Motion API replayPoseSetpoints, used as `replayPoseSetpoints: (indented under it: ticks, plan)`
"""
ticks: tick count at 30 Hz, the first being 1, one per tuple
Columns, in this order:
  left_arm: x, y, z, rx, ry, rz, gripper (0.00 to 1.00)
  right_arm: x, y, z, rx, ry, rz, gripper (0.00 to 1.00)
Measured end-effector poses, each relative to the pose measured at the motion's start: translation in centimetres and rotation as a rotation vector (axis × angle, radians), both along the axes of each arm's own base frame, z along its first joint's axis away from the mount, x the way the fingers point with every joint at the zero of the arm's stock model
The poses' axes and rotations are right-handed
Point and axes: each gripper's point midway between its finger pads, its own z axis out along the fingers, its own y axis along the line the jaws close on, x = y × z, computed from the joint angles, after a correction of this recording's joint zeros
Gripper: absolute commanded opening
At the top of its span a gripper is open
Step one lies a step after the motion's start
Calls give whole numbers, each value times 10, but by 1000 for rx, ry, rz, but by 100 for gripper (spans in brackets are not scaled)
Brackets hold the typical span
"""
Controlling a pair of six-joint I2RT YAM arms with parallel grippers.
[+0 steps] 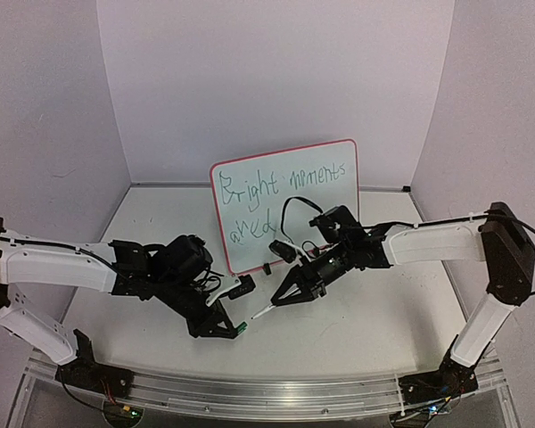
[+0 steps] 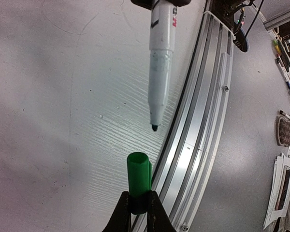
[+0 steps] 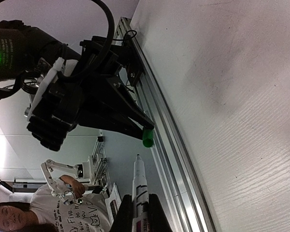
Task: Write a sentence on the whiteboard
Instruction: Insert the pen cap into the whiteboard marker.
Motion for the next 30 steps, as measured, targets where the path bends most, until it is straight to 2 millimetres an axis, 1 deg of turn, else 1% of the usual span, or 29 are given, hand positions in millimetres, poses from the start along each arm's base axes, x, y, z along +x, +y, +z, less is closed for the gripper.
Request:
replayPoseSetpoints:
  ticks: [14,30]
  plan:
    - [-1,-2,1,-12,6,-8,0,-6,12,-9,-10,12,32,0]
    - [-1,-2,1,-10,7,-7,0,-6,13,-11,-11,15,36,0]
